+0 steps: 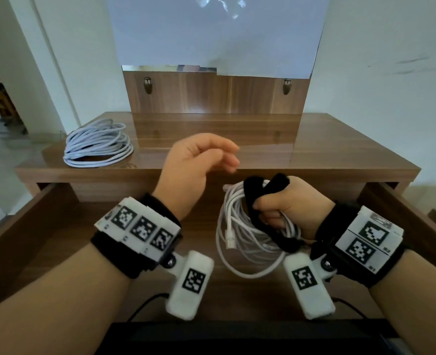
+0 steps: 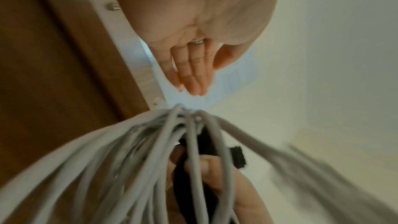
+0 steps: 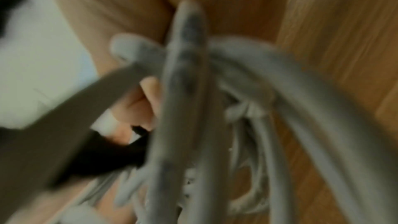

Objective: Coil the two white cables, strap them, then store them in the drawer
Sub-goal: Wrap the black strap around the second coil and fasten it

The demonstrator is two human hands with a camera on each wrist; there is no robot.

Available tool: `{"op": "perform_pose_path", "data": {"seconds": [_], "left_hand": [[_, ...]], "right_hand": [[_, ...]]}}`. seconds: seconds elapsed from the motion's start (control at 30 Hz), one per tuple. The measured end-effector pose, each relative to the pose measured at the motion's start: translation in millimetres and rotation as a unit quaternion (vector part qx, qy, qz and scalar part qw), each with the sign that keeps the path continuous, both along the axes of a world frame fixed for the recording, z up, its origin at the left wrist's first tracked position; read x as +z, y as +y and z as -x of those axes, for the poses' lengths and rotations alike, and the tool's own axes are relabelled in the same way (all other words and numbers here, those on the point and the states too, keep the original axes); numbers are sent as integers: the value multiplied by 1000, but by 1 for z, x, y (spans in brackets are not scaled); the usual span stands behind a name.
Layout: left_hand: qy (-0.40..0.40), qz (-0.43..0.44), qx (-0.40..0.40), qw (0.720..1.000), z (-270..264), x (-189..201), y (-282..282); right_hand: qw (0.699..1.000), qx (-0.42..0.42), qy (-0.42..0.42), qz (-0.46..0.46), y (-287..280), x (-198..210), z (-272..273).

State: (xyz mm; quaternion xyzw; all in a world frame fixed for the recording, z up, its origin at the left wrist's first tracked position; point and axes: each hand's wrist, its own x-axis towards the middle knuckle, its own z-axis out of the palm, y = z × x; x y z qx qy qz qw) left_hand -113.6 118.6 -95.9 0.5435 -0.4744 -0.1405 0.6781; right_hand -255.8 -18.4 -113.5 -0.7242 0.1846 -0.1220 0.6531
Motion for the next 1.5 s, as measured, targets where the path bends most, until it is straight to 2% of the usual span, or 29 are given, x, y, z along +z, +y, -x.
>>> {"op": "perform_pose_path", "data": {"seconds": [0.07,0.17,0.23,0.3,0.37,0.4,0.53,0.57,0.63,0.7,0.8,0.9,1.0,1.07,1.2,1.27,1.33,1.4,1.43,1.5], "left_hand": [[100,-100,18,990,-10,-10,-8],[104,-253,-64,960,-10,-22,-14],[132,-279,-163,937,-13,-24,-12],[207,-275,-279,897,-21,-26,-7],[234,-279,-337,868,-28,-26,-1],[225,-293,-342,864,-30,-27,1],[142,-376,-275,873,-32,-32,-4],[133,-385,-290,866,-29,-33,-4],[166,-387,-324,848,-28,-31,-4],[148,-382,-340,846,-28,-27,-1],[168,-341,-462,801,-29,-26,2],[188,-319,-483,793,-31,-36,0],[195,-306,-495,789,-31,-42,-1],[173,-319,-488,794,-30,-41,-1],[105,-361,-463,803,-26,-30,1],[-1,-381,-424,821,-22,-17,5],[-171,-390,-337,839,-20,-5,9],[-298,-397,-261,828,-19,0,10],[-321,-406,-244,820,-19,1,10],[-305,-432,-240,814,-18,1,11]], "right_hand": [[999,19,-23,45,3,3,0],[989,47,-21,135,9,5,2],[981,68,-27,177,15,6,4],[974,80,-50,207,21,9,5],[970,83,-73,218,25,9,4],[966,83,-79,234,27,9,3],[936,81,-76,334,34,7,1],[934,81,-72,340,35,7,2],[936,86,-70,335,37,9,2],[938,93,-70,328,39,11,3],[951,116,-67,278,42,13,5],[956,135,-65,254,40,14,7],[942,130,-69,300,38,12,6],[934,128,-71,327,36,10,6],[938,146,-43,311,34,8,5],[937,156,-34,310,34,9,5],[943,159,-30,292,33,10,5],[957,171,-27,232,30,9,6],[962,177,-23,207,28,8,5],[967,190,-22,170,24,7,5]]}}
